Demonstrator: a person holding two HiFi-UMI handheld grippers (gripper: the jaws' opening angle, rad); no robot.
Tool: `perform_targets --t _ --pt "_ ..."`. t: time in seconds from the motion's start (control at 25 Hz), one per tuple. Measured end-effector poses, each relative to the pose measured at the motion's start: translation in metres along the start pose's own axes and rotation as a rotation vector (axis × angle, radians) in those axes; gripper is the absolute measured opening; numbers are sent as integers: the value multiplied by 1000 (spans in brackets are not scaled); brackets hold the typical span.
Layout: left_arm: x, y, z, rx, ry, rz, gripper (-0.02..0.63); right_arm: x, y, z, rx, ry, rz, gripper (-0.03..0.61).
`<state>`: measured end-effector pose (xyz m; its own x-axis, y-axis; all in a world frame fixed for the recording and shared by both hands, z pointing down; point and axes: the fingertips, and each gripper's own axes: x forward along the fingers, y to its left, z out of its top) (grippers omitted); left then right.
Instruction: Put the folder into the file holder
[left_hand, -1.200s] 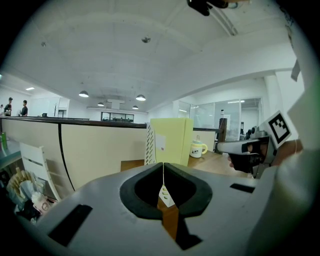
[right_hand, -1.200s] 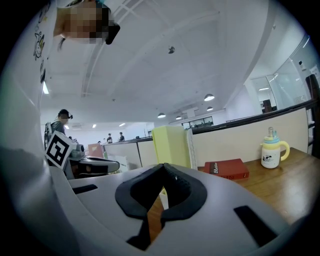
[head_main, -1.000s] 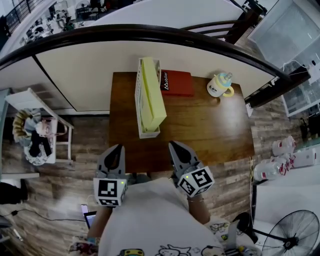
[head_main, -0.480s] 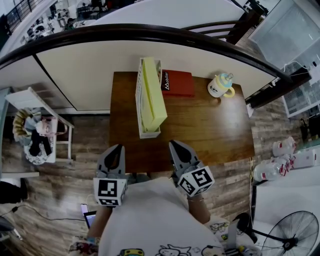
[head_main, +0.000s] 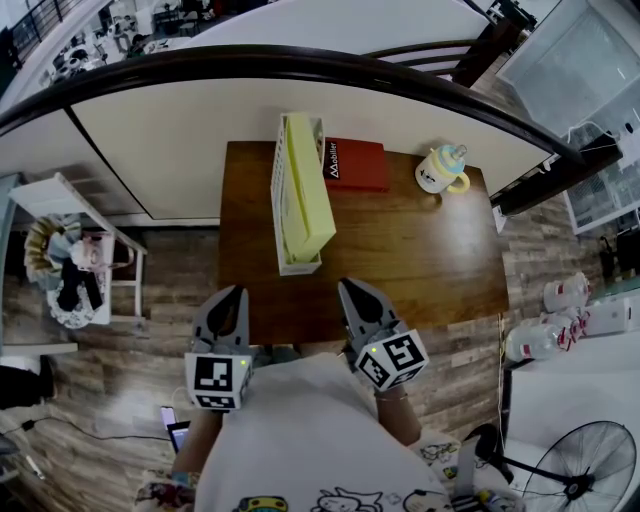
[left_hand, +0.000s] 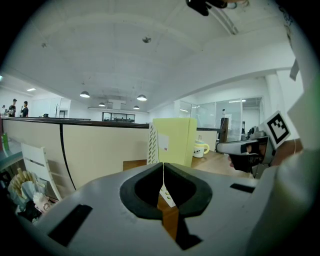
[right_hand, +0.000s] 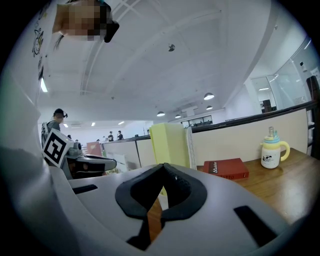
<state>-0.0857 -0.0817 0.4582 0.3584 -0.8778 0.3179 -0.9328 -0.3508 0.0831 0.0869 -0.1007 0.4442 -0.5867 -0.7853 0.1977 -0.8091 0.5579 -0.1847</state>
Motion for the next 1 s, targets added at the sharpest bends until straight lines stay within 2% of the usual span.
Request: perform_targets --t 1.0 --pt "0 12 1 -10 -5 4 6 4 1 -2 -9 14 -12 -2"
